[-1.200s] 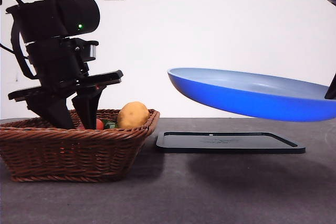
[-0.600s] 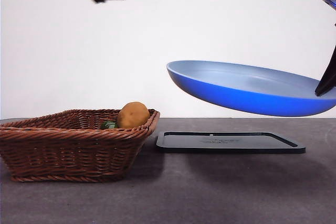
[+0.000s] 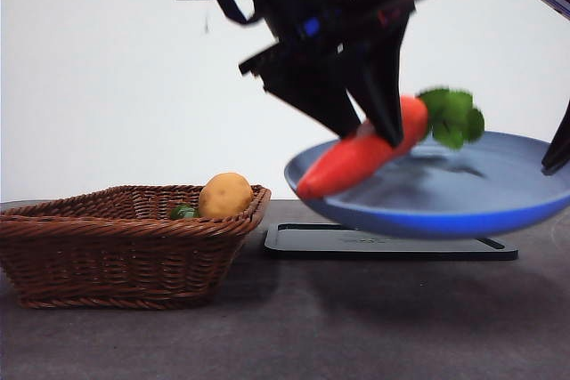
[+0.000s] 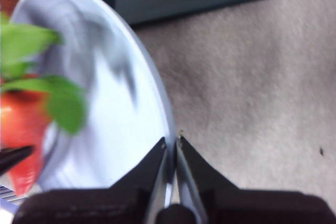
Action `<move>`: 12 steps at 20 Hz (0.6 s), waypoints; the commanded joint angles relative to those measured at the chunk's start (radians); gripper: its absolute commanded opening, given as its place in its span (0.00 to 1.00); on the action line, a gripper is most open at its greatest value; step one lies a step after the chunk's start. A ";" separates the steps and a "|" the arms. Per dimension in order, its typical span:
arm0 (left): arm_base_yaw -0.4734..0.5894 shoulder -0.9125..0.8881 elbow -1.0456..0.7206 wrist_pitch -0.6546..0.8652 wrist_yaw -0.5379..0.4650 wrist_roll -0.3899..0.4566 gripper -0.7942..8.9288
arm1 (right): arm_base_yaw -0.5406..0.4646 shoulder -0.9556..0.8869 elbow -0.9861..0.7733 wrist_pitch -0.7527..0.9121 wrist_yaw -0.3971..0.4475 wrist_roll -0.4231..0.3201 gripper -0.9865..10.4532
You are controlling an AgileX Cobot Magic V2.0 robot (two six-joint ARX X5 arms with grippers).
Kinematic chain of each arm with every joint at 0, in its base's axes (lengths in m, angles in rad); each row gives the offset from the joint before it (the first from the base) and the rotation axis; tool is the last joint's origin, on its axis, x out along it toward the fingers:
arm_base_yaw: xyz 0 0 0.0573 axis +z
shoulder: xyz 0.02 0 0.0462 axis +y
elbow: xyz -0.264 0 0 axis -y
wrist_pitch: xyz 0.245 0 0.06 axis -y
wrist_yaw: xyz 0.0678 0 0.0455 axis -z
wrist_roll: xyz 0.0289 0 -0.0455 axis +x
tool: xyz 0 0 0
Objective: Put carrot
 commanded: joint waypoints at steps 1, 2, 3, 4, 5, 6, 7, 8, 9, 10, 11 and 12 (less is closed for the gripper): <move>-0.010 0.018 0.012 -0.001 -0.010 0.021 0.19 | 0.003 0.008 0.010 0.003 -0.017 0.011 0.09; -0.010 0.018 0.012 0.004 -0.009 0.021 0.19 | 0.003 0.008 0.010 -0.002 -0.017 0.011 0.09; -0.010 0.018 0.012 0.007 -0.009 0.021 0.19 | 0.003 0.008 0.010 -0.006 -0.017 0.011 0.09; -0.010 0.018 0.012 0.006 -0.009 0.021 0.21 | 0.003 0.008 0.010 -0.010 -0.017 0.011 0.09; -0.010 0.018 0.012 0.006 -0.010 0.021 0.25 | 0.003 0.008 0.010 -0.017 -0.017 0.011 0.09; -0.010 0.018 0.012 0.006 -0.009 0.021 0.29 | 0.003 0.008 0.010 -0.025 -0.017 0.011 0.09; -0.010 0.018 0.012 0.006 -0.009 0.021 0.31 | 0.003 0.008 0.010 -0.031 -0.018 0.011 0.09; -0.010 0.018 0.012 0.006 -0.008 0.021 0.31 | 0.003 0.008 0.010 -0.037 -0.022 0.011 0.09; -0.010 0.018 0.012 0.007 -0.008 0.020 0.31 | 0.003 0.008 0.010 -0.047 -0.023 0.011 0.09; -0.010 0.018 0.012 0.011 -0.008 0.017 0.31 | 0.003 0.008 0.010 -0.058 -0.023 0.011 0.09; -0.010 0.017 0.016 0.013 -0.010 0.011 0.31 | 0.003 0.008 0.010 -0.064 -0.020 0.011 0.09; -0.003 0.011 0.025 0.004 -0.011 -0.010 0.32 | 0.003 0.008 0.010 -0.066 -0.016 0.011 0.09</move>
